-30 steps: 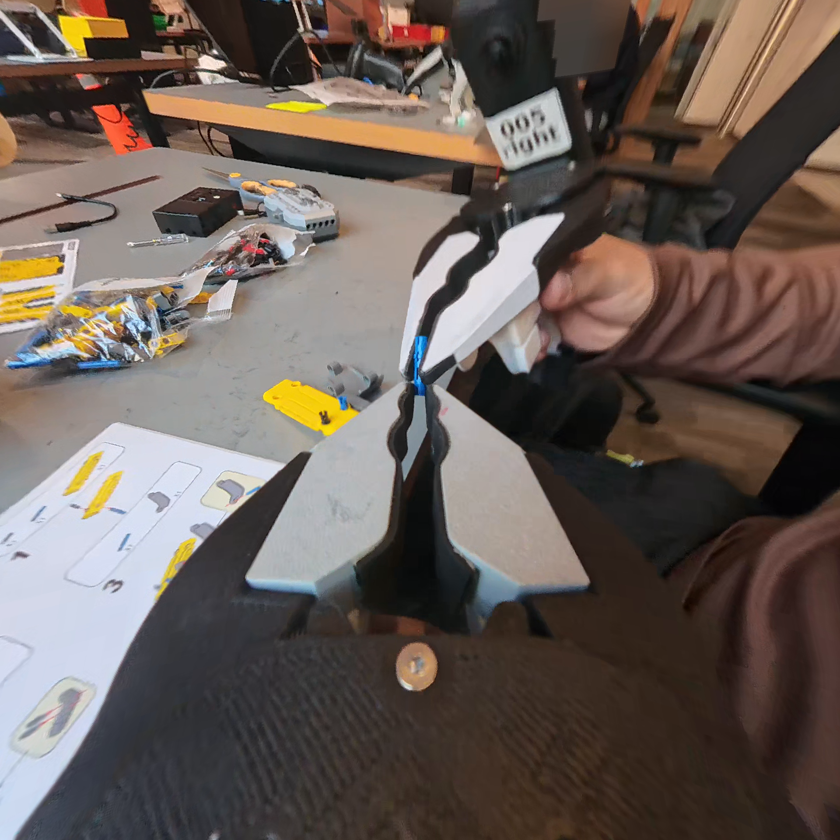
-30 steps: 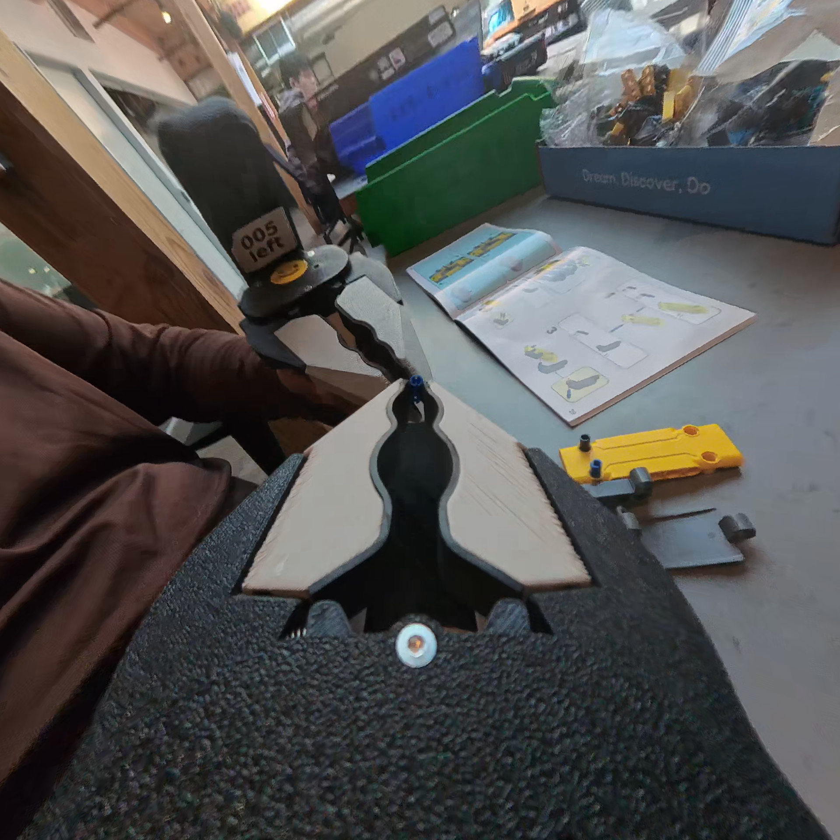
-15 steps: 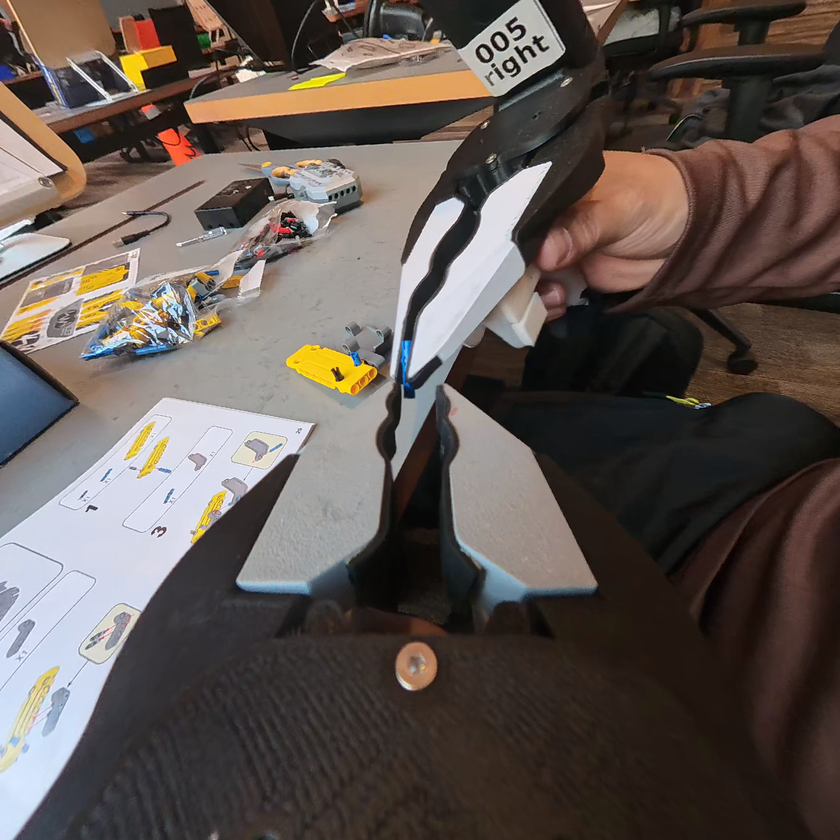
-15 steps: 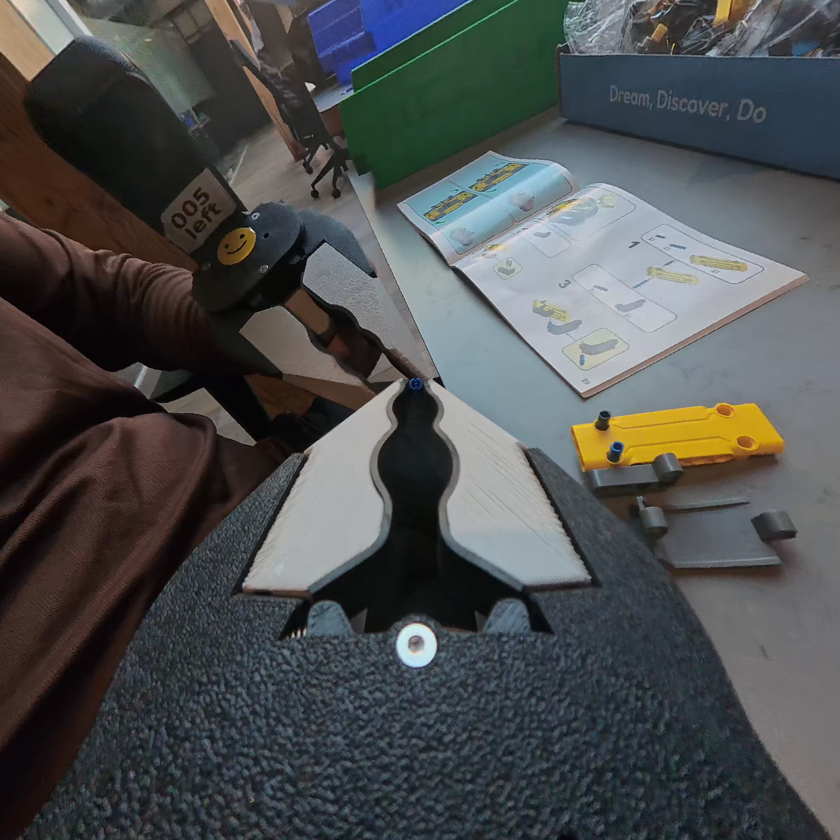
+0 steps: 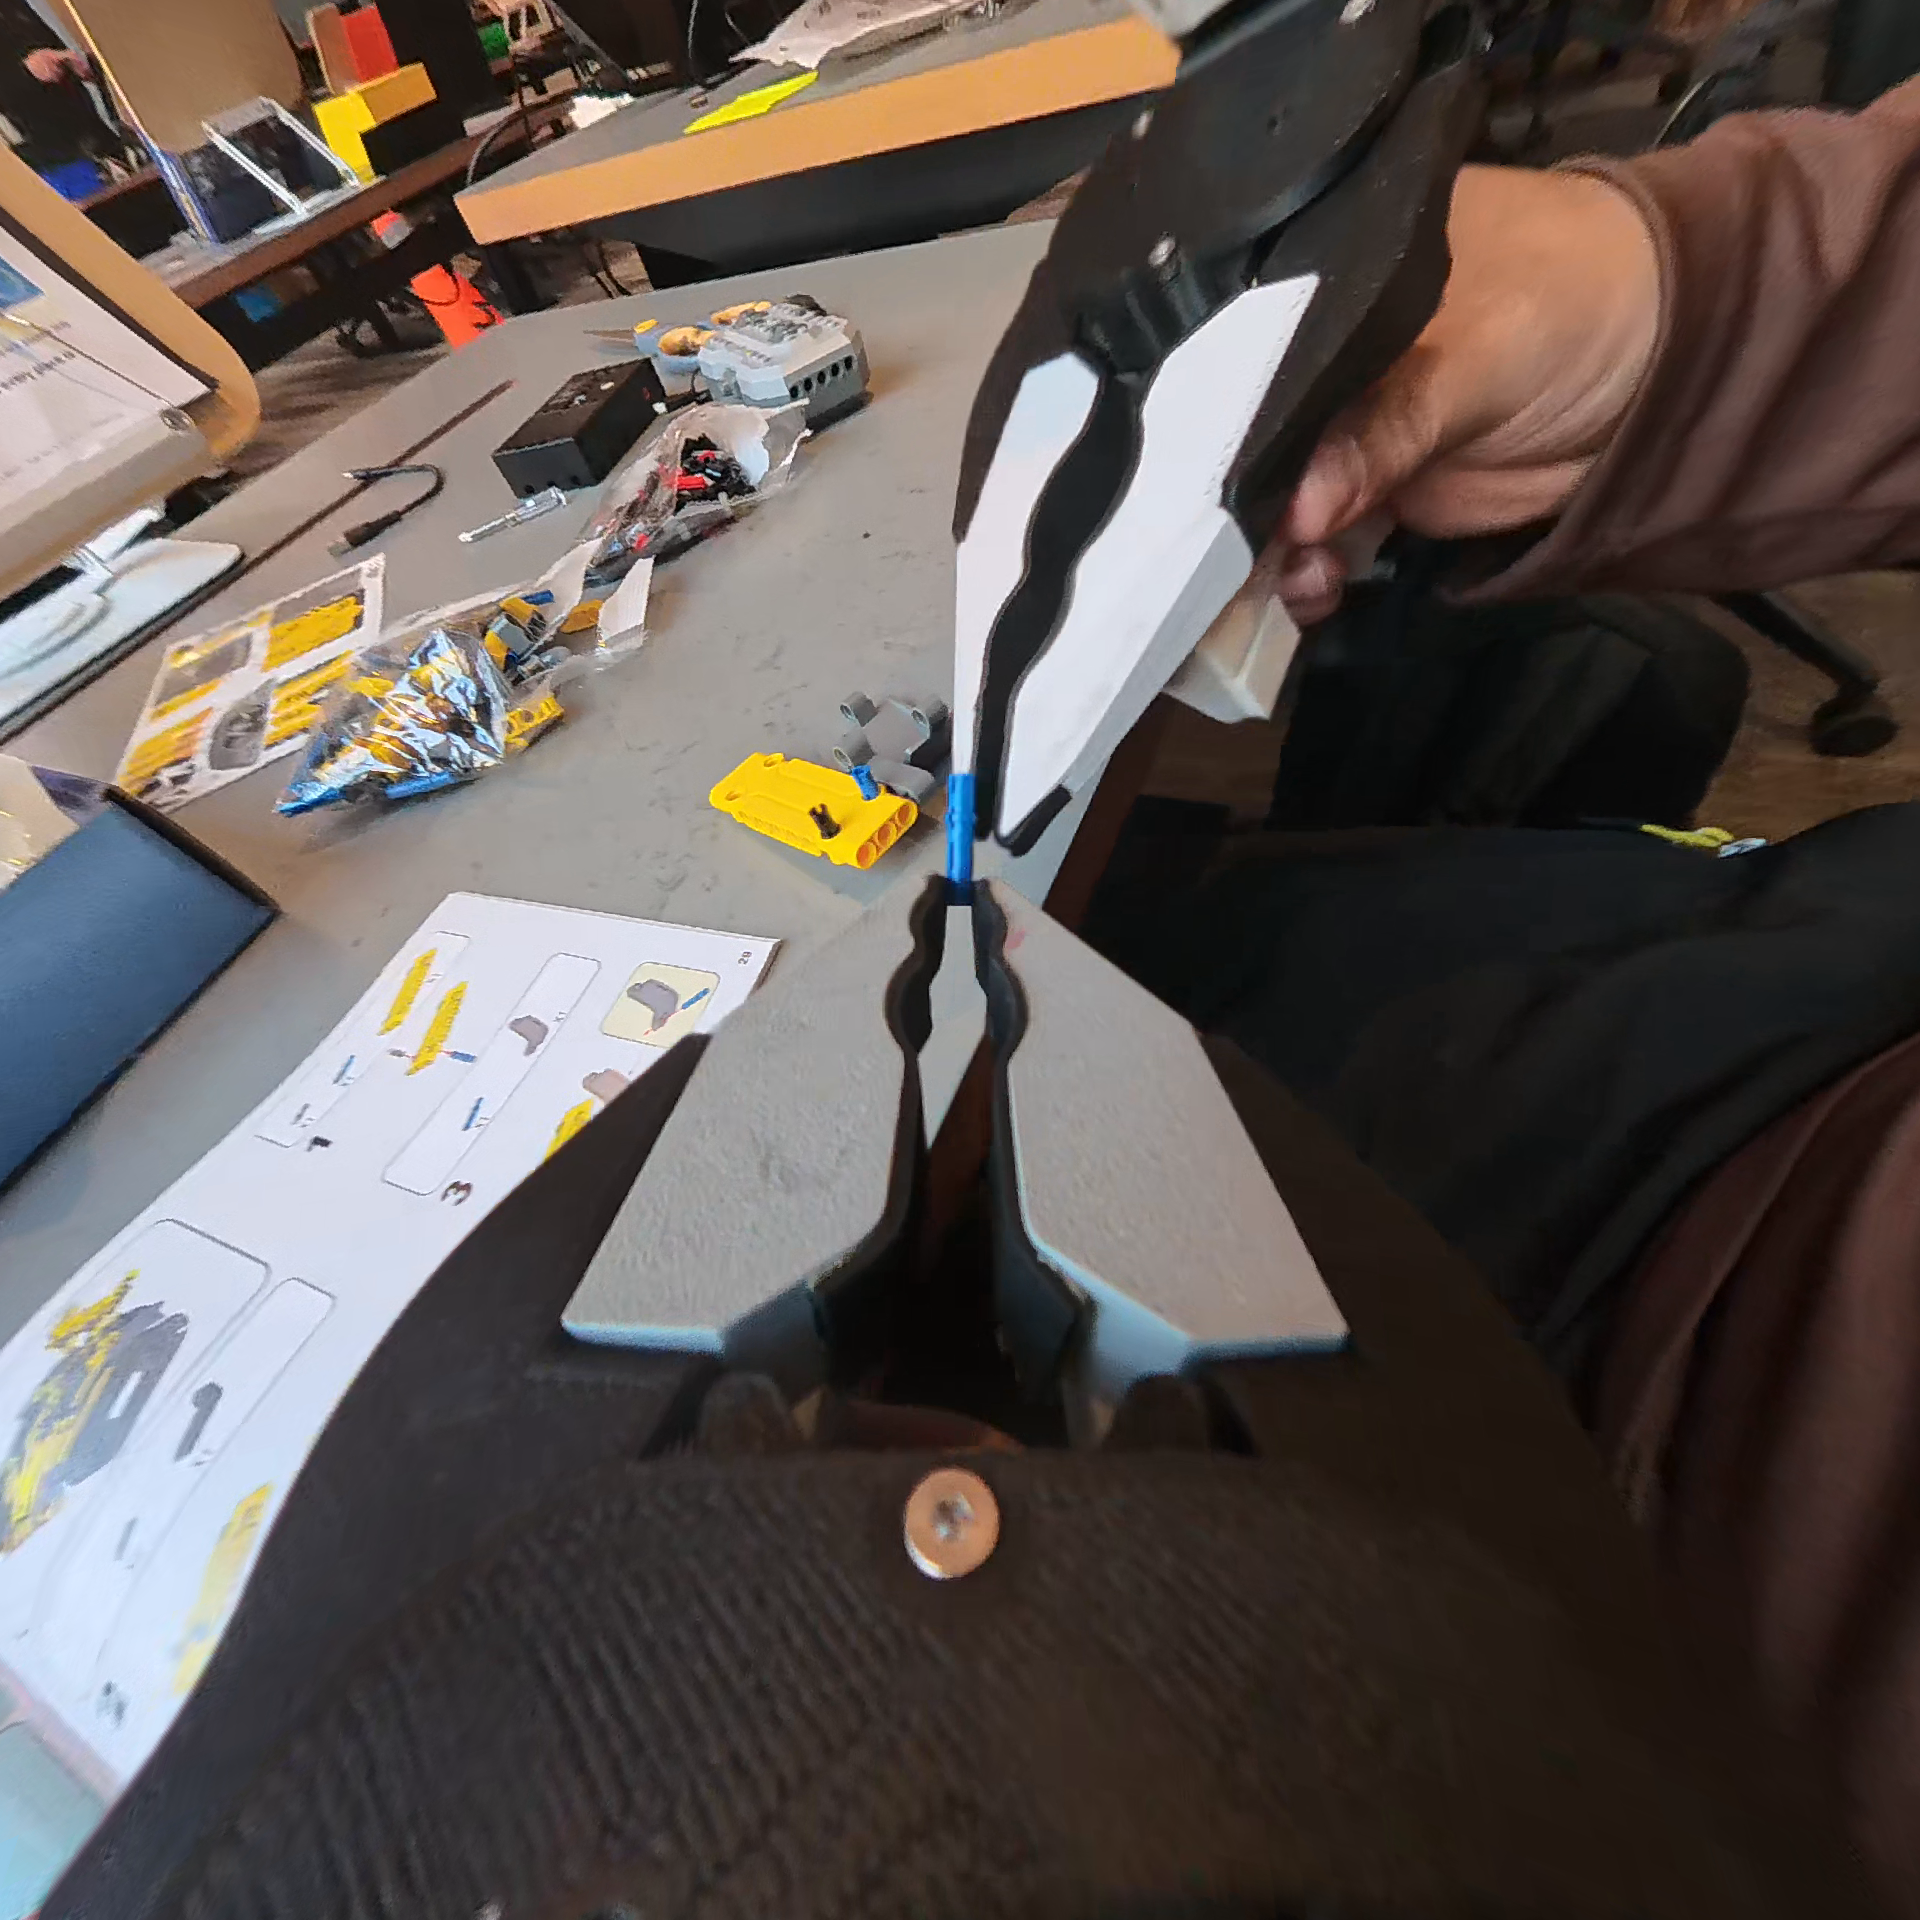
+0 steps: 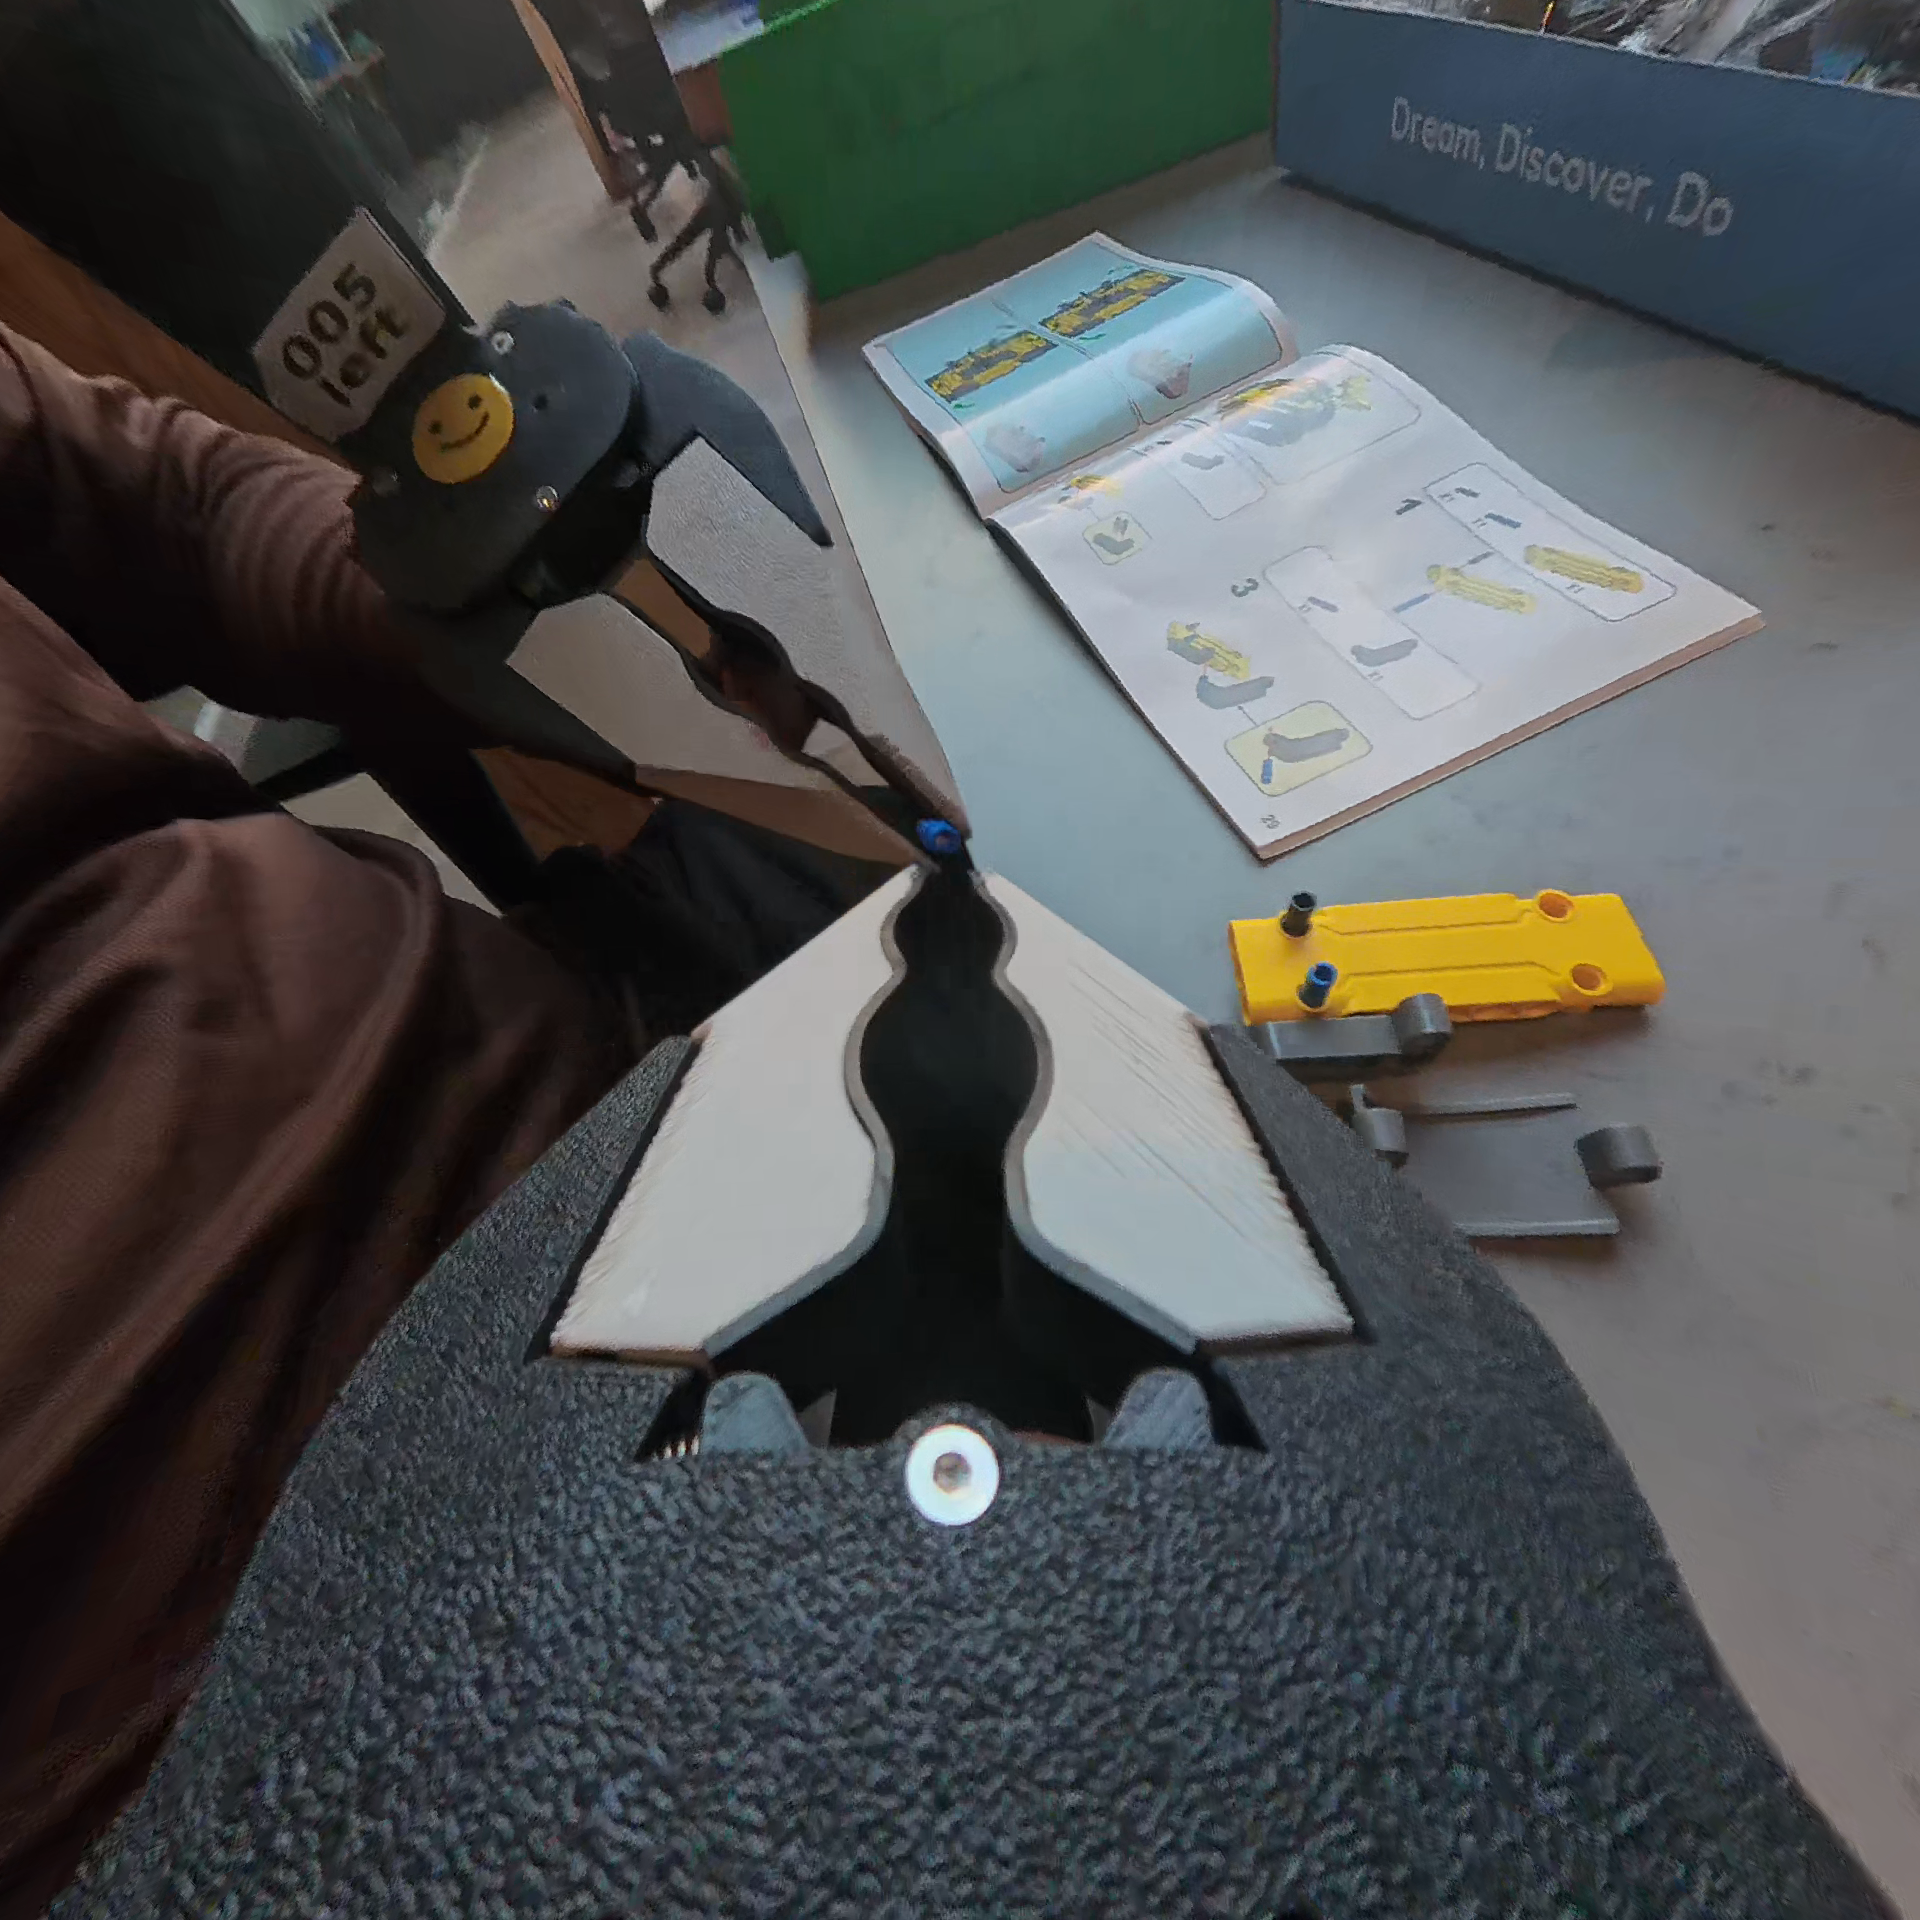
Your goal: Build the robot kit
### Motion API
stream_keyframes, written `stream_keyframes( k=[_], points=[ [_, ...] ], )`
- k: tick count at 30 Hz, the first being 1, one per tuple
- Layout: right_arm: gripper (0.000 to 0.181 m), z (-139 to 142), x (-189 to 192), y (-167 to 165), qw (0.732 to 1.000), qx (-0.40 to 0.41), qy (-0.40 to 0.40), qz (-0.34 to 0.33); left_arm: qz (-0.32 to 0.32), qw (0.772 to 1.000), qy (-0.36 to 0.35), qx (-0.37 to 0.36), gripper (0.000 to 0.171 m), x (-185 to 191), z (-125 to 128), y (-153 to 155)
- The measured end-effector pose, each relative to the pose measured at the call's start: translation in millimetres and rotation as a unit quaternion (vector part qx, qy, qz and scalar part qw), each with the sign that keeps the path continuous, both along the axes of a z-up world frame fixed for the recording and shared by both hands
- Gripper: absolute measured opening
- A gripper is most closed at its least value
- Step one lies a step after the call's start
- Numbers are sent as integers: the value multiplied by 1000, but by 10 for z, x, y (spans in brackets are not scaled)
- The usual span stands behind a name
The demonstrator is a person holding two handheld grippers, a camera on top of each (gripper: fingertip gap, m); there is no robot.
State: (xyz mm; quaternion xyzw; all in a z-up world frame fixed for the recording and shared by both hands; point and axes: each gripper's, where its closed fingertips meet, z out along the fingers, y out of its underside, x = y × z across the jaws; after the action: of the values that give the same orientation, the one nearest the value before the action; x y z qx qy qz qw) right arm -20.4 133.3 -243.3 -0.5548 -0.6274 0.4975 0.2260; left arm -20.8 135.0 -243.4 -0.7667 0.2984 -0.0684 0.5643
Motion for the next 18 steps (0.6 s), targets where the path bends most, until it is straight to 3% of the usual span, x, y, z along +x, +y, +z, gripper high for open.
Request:
stream_keyframes(
  k=[5, 11, 18],
  points=[
    [11, -82, 56, 104, 987, 159, -18, -5, -2, 996, 89, 12, 2, -46, -91, 5],
    [17, -152, 43, 23, 945, 326, -28, 15, -26, 975, 218, 40, 2, -56, -217, -23],
    [6, -233, 37, -93, 916, 397, -35, 44, -49, 956, 284, 63, 2, 34, -292, -77]
  ],
)
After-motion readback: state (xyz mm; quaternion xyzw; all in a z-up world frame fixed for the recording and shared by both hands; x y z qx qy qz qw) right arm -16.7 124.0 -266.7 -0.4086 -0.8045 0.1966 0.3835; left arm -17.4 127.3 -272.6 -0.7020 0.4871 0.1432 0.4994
